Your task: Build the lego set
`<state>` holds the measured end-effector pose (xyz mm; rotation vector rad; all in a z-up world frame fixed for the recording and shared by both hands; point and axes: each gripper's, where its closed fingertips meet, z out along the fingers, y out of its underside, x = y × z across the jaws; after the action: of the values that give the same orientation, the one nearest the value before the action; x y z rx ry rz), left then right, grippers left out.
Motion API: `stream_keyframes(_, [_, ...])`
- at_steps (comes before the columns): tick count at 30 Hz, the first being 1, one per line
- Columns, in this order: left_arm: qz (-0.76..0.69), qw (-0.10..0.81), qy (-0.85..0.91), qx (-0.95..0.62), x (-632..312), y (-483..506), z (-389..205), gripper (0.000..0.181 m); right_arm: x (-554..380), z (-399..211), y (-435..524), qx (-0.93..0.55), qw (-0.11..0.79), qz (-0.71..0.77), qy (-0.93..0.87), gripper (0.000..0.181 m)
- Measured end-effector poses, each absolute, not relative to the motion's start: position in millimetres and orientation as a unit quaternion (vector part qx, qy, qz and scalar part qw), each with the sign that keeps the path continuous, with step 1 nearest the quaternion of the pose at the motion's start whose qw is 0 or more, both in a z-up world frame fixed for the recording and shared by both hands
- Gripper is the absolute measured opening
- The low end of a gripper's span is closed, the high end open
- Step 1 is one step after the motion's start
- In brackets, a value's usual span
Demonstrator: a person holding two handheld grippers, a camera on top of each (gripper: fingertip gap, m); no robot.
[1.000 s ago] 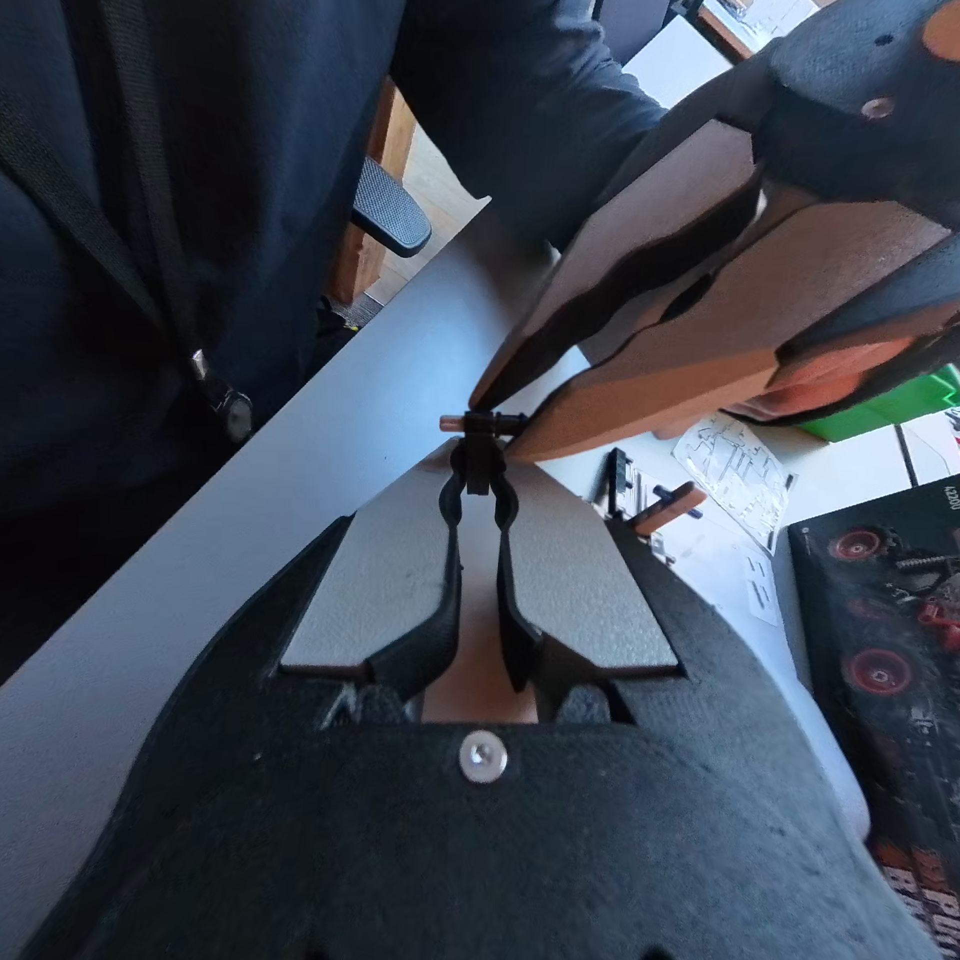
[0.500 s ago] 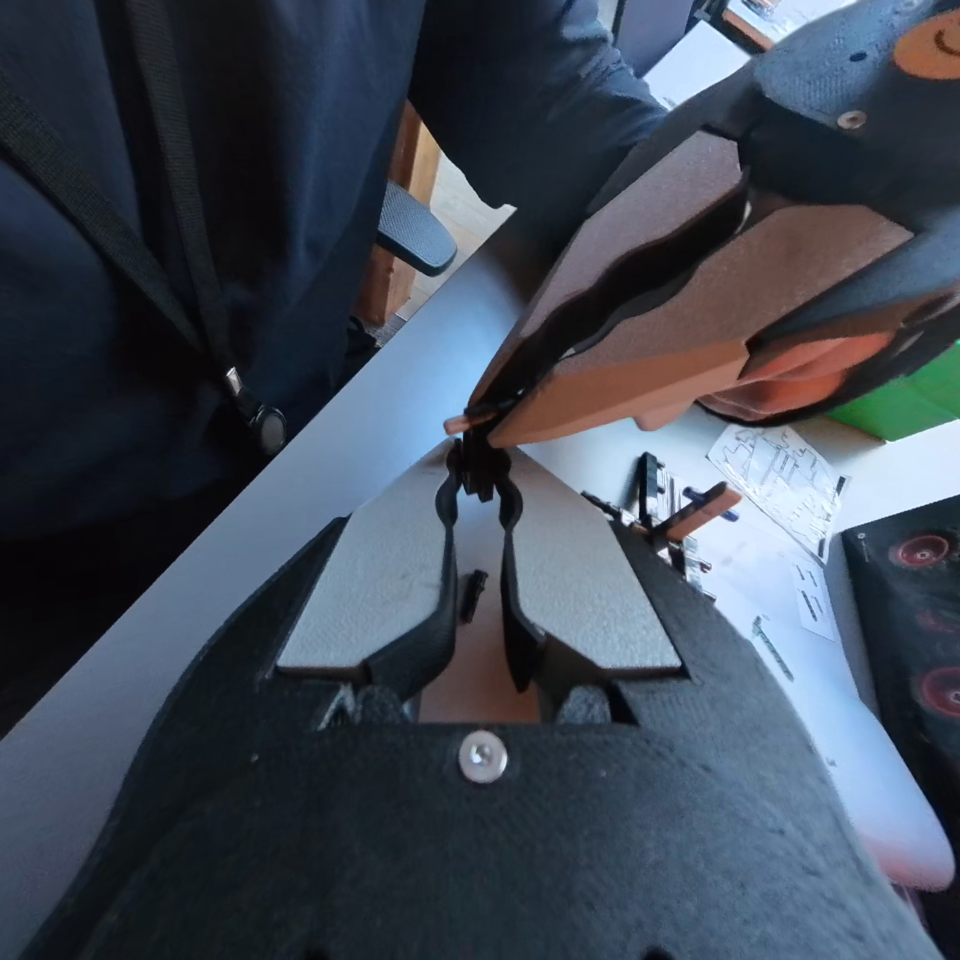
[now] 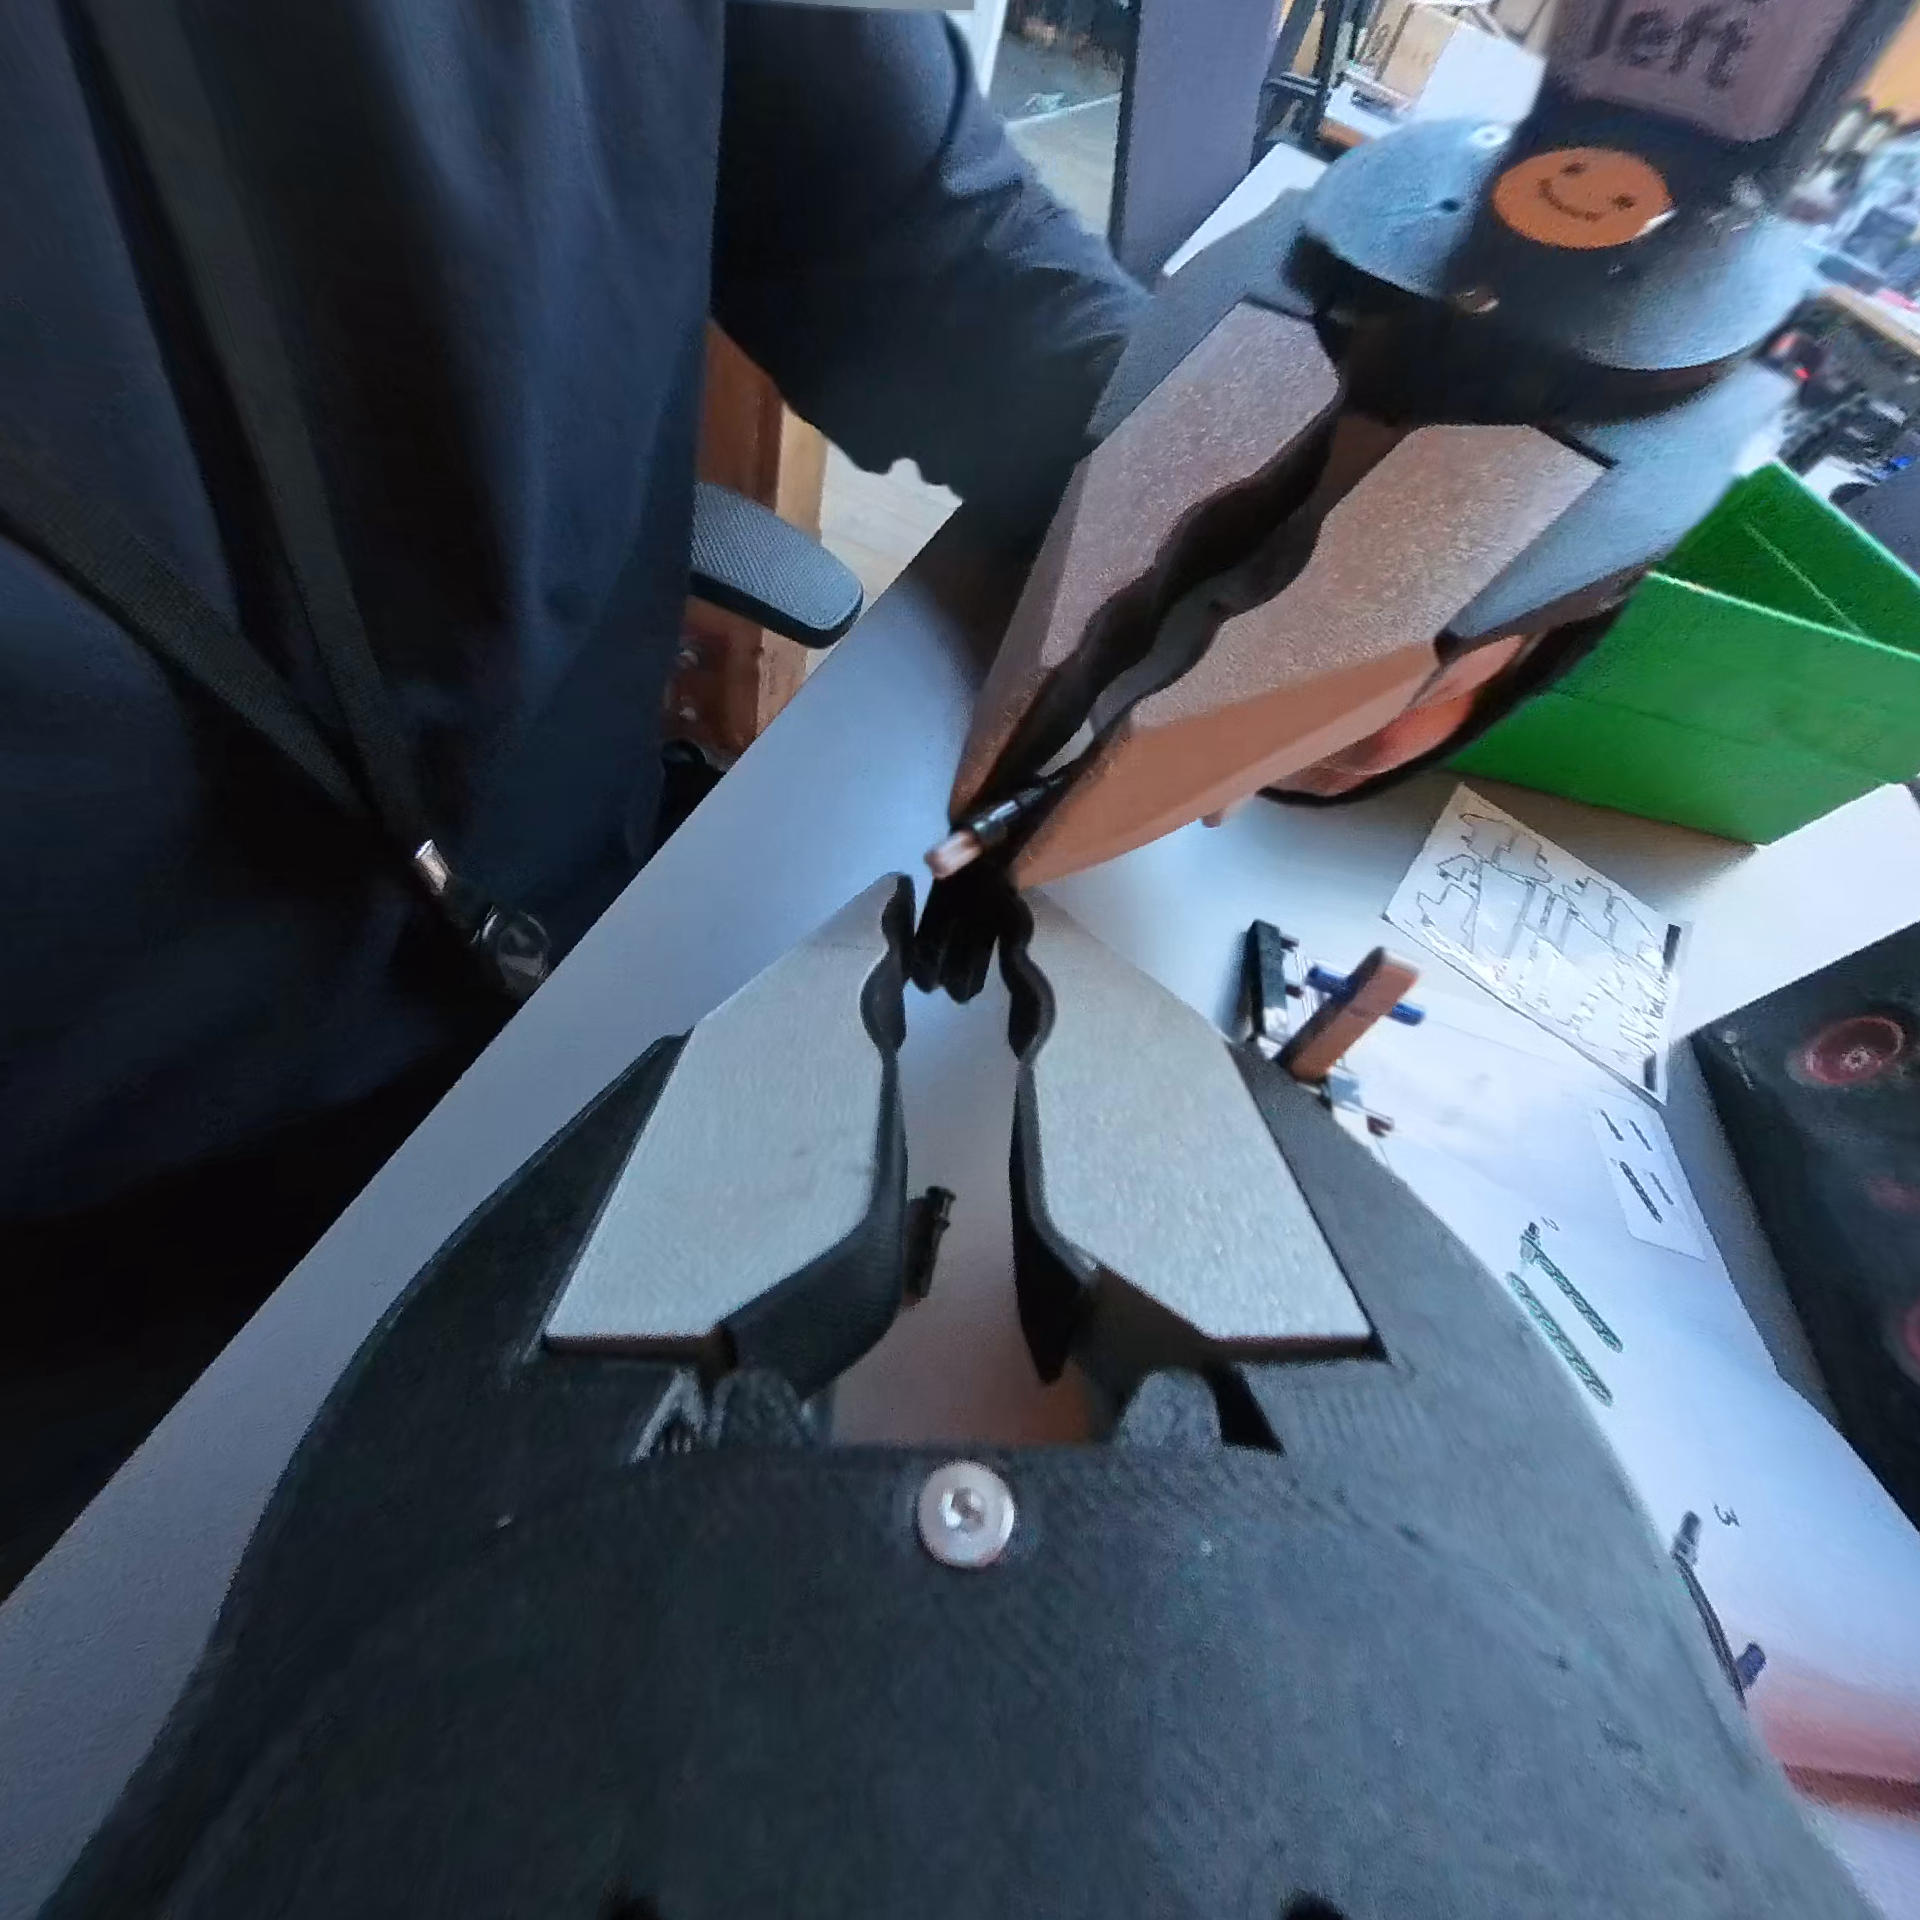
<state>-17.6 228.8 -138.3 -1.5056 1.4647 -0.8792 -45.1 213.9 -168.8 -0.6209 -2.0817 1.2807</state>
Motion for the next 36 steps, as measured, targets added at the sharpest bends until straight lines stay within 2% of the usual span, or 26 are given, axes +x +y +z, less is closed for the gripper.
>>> stream_keyframes(4, [-0.379, 0.455, 0.529, -0.608, -20, 232, -132, 0.005, -46, -164, 214, -0.263, 0.267, 0.507, -0.776, 0.011])
stream_keyframes(10, [-0.393, 0.474, 0.476, -0.627, -28, 231, -132, 0.007, -44, -163, 210, -0.316, 0.152, 0.555, -0.754, 0.009])
stream_keyframes(20, [-0.436, 0.473, 0.452, -0.618, -28, 224, -133, 0.012, -36, -163, 200, -0.312, 0.094, 0.578, -0.748, 0.005])
stream_keyframes(23, [-0.453, 0.471, 0.445, -0.612, -36, 224, -130, 0.01, -34, -160, 199, -0.31, 0.074, 0.594, -0.739, 0.005])
stream_keyframes(25, [-0.463, 0.472, 0.444, -0.605, -41, 223, -126, 0.001, -33, -157, 200, -0.311, 0.067, 0.603, -0.731, 0.005])
stream_keyframes(30, [-0.442, 0.472, 0.462, -0.607, -44, 224, -128, 0.011, -29, -158, 197, -0.31, 0.029, 0.611, -0.728, 0.005])
stream_keyframes(33, [-0.416, 0.445, 0.482, -0.63, -40, 225, -142, 0.027, -27, -162, 193, -0.31, 0.004, 0.61, -0.729, 0.005])
stream_keyframes(36, [-0.407, 0.429, 0.503, -0.63, -33, 220, -150, 0.021, -24, -164, 189, -0.31, -0.027, 0.613, -0.727, 0.005])
